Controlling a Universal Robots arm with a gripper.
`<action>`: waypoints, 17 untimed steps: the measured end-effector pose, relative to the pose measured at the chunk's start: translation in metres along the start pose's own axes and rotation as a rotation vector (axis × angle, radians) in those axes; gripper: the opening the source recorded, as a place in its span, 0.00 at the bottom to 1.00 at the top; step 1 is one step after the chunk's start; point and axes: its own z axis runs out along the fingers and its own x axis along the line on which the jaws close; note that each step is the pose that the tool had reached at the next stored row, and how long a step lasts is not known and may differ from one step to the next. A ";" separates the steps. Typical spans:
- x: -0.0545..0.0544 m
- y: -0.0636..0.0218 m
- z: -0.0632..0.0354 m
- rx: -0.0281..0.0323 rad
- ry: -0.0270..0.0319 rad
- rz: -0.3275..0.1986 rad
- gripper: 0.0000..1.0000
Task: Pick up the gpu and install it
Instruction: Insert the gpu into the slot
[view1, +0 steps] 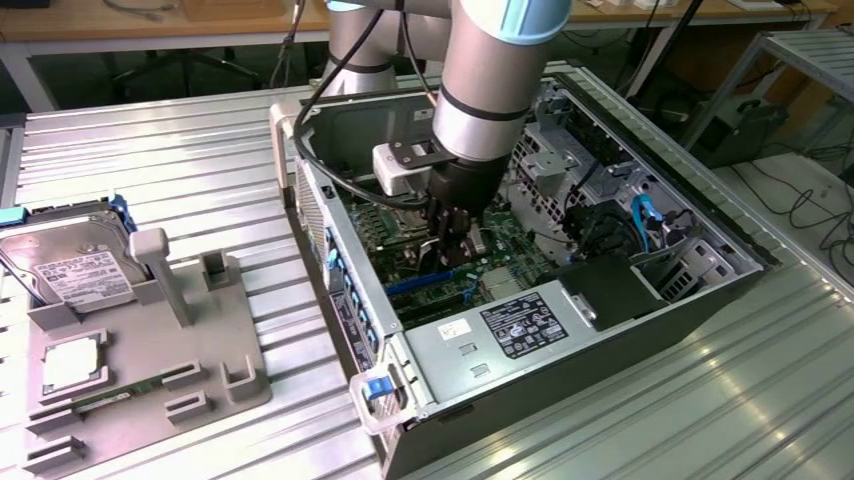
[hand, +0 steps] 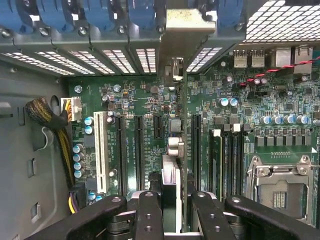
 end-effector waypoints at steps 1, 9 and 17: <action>0.000 0.0000 0.0000 0.0000 0.0000 0.000 0.28; 0.000 0.0011 0.0018 0.0000 -0.0002 0.000 0.28; 0.000 0.0039 0.0059 -0.0002 0.0001 0.000 0.28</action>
